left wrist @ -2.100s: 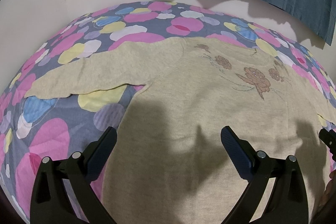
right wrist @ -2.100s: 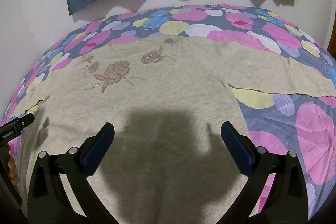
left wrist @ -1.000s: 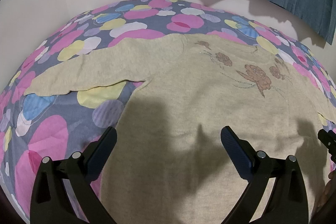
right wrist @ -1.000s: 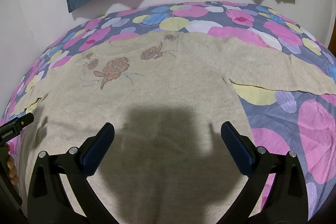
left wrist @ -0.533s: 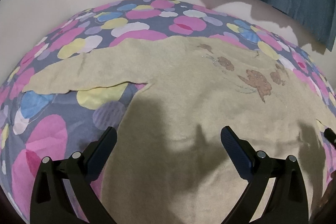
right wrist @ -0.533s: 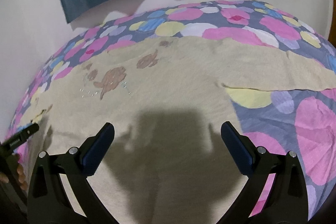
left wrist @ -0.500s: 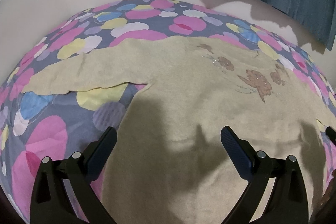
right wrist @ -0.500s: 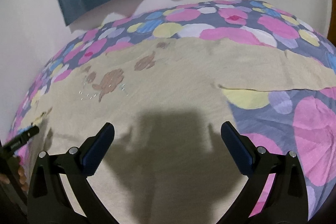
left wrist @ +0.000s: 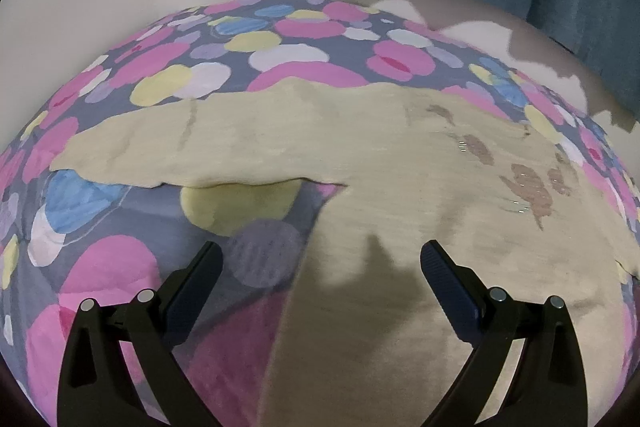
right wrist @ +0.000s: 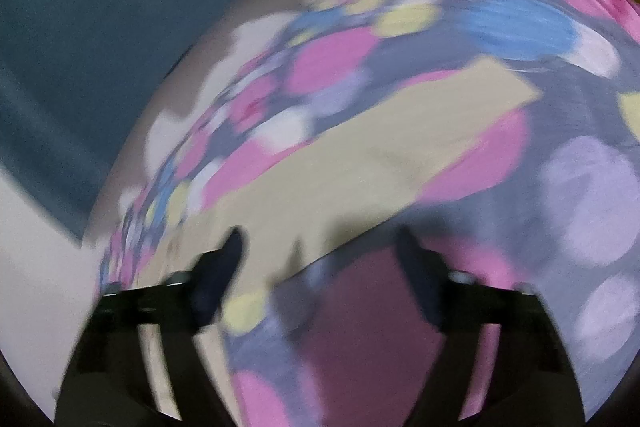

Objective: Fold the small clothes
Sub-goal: 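Grasp the end of a sweater sleeve with the right gripper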

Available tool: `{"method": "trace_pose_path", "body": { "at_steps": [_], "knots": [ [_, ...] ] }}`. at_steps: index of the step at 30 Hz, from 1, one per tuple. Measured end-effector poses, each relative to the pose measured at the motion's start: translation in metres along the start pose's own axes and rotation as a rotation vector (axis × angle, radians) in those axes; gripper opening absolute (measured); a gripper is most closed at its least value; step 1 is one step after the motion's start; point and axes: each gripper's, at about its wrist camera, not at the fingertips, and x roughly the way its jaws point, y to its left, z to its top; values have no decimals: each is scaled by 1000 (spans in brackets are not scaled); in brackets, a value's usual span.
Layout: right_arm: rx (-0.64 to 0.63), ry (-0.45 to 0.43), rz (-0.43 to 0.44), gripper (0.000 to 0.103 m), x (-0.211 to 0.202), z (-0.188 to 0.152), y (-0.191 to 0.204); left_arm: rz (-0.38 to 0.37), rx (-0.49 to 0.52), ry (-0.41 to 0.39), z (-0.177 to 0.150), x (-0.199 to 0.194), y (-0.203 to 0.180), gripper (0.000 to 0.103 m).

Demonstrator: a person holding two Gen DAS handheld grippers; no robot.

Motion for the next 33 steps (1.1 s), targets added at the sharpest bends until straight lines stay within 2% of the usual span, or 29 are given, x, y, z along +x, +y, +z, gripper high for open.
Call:
{"method": "trace_pose_path", "body": {
  "at_steps": [6,10,12,17,20,22,24,28,33],
  "knots": [
    [206,-44,-1,66,4,42,-61,18,-42,8,0,7,18,99],
    [325,-54,24,65,18,50,-87,25,-69,32,-1,13,29,99],
    [360,-104,41,63,19,55,-94,26,-81,40,-2,15,33,99],
    [353,-130,18,60,29,66,-91,36,-81,40,-2,16,38,99],
    [315,-124,-13,48,35,68,-86,35,-89,38,-1,16,41,99],
    [303,-101,-30,26,43,69,-83,38,-88,37,-1,16,42,99],
    [315,-81,-42,9,48,66,-81,43,-83,38,-2,17,44,99],
    [254,-69,-15,5,44,56,-57,57,-86,47,-2,20,52,99],
    [107,-51,87,5,36,39,15,69,-94,53,-2,22,65,99]
  ]
}}
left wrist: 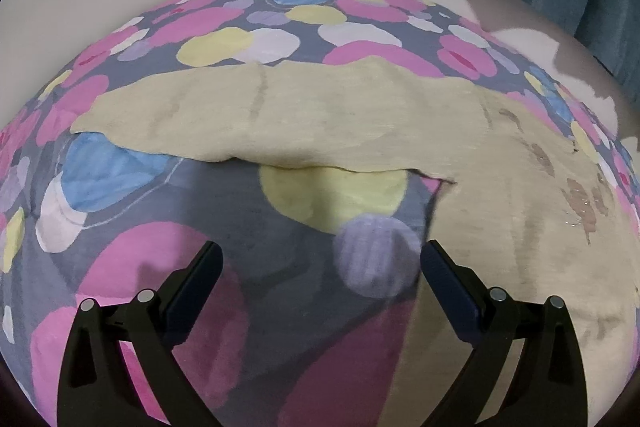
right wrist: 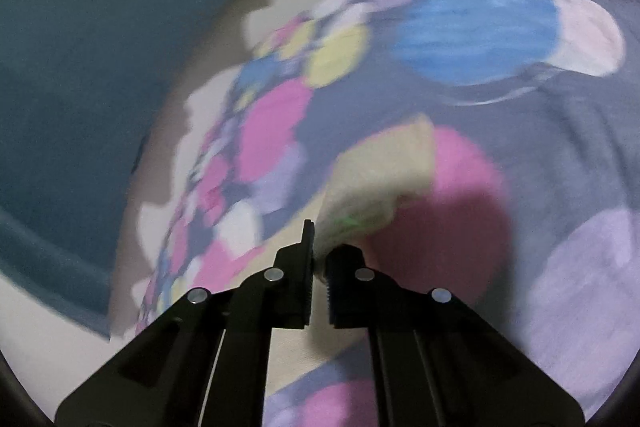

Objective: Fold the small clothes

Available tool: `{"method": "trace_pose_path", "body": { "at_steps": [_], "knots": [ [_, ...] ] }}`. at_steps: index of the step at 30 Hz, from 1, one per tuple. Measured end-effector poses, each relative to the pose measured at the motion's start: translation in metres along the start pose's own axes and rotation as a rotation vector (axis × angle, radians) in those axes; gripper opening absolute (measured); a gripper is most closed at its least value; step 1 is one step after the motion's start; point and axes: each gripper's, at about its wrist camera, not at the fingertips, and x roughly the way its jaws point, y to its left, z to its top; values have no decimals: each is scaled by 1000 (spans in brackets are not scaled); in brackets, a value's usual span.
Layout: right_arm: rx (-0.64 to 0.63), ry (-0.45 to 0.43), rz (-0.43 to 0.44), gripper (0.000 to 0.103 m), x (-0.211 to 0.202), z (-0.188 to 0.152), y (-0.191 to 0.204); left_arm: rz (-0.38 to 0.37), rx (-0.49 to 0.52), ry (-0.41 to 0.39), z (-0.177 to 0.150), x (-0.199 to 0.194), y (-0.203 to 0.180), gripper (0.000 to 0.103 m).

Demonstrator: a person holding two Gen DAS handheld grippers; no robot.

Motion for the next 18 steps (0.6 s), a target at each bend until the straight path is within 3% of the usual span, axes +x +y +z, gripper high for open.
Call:
{"method": "trace_pose_path", "body": {
  "at_steps": [7,12,18],
  "knots": [
    [-187,104,156,5,18,-58,116,-16,-37,24,-1,3,11,99],
    [-340,202,233,5,39,-123,194,-30,-38,8,1,-3,10,99],
    [-499,312,276,5,60,-208,253,-35,-33,-9,3,-10,9,99]
  ]
}}
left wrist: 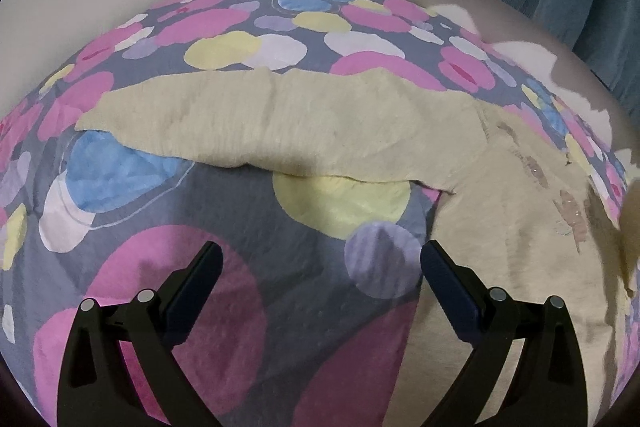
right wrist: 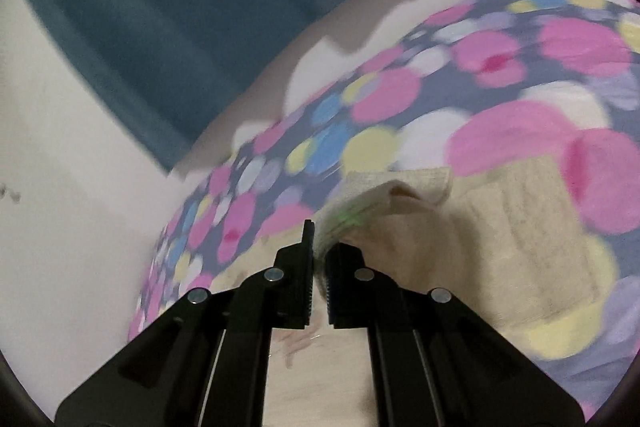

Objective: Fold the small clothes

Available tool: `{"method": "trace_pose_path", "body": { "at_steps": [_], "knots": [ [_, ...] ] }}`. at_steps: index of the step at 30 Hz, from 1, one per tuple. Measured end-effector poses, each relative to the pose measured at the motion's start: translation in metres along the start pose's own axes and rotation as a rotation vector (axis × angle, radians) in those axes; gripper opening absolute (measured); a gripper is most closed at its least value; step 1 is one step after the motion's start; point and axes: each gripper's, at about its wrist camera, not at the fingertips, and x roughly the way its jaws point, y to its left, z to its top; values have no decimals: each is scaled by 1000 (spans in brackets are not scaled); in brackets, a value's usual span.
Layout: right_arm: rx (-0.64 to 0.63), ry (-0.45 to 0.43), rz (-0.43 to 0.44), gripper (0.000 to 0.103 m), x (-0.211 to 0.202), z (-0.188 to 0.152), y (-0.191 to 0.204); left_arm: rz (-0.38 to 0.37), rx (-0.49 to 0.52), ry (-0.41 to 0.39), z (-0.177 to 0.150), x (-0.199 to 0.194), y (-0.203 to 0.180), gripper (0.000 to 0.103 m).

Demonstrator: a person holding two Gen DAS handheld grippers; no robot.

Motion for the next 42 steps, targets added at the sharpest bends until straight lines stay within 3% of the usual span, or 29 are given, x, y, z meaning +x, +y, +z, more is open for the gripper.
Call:
{"method": "trace_pose_path", "body": {
  "at_steps": [8,18,25,42],
  "knots": [
    [-130,145,-7,5,71,-55,62,-3,4,-9,1,-3,-1,99],
    [-400,263,-91,5,113,-113,123,-4,5,-7,0,-3,-5,99],
    [-512,321,-124,5,134,-140,135,-5,8,-5,-1,-3,-10,99],
    [-580,383,-97,5,149,-171,156,-16,15,9,-3,1,-12,99]
  ]
}}
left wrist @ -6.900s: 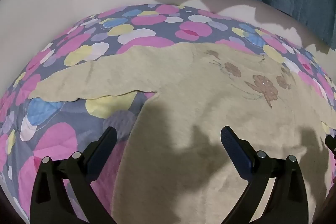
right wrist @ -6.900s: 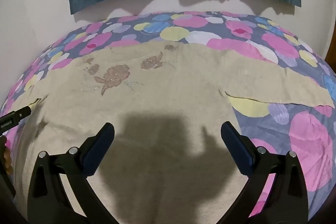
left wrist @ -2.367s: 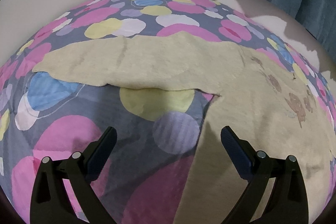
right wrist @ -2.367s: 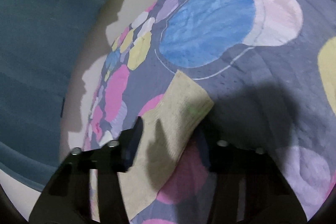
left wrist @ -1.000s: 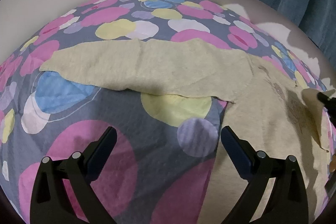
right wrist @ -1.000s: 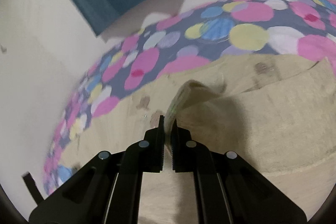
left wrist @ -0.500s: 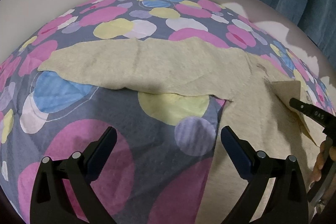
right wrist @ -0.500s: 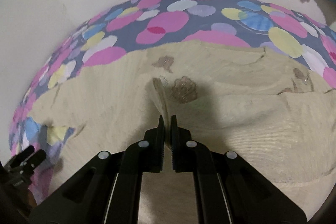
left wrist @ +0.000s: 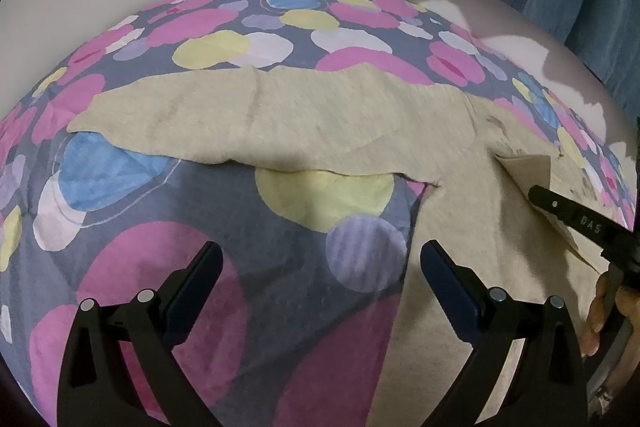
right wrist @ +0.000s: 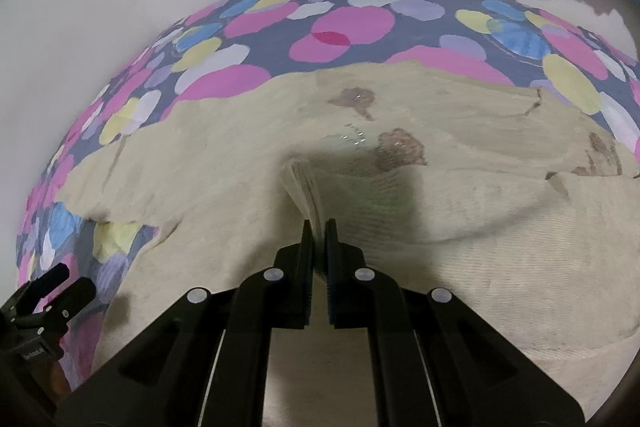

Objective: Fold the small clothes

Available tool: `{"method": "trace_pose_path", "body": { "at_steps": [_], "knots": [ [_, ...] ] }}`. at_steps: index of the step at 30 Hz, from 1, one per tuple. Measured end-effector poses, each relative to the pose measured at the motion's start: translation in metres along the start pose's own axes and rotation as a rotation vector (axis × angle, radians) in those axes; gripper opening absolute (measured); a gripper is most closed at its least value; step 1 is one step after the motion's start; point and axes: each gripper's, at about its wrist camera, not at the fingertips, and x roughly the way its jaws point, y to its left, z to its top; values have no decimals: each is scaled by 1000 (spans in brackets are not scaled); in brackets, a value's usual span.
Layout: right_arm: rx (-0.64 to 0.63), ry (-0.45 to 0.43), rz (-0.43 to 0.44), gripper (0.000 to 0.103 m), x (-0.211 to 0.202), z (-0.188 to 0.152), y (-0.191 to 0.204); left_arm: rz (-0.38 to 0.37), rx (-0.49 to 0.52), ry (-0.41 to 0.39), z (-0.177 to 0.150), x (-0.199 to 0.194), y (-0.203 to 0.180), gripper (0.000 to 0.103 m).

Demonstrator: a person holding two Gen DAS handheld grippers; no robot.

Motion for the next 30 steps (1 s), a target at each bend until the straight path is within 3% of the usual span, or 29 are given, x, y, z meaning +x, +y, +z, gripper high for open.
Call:
{"method": "trace_pose_path", "body": {
  "at_steps": [11,14,16,18,19,22,25,27,30],
  "knots": [
    [-109,55,50,6,8,-14,22,-5,8,7,-4,2,0,99],
    [-141,74,85,12,7,-17,27,-7,17,6,-5,2,-2,99],
    [-135,72,144,18,0,-18,26,-10,22,7,-6,1,-3,99],
    [-71,70,288,19,-16,-17,14,-14,29,7,-6,1,-4,99],
    [-50,57,317,23,-25,-17,7,-15,33,4,-7,1,-4,99],
    [13,-31,353,40,-66,-14,-36,-24,41,-3,-6,0,-6,99],
    [134,-147,317,44,-110,-12,-114,-37,42,-1,-7,1,-8,99],
    [255,-220,219,45,-133,-15,-185,-44,44,3,-8,2,-10,99],
    [458,-241,68,45,-136,-22,-272,-51,48,-3,-7,1,-12,99]
  ]
}}
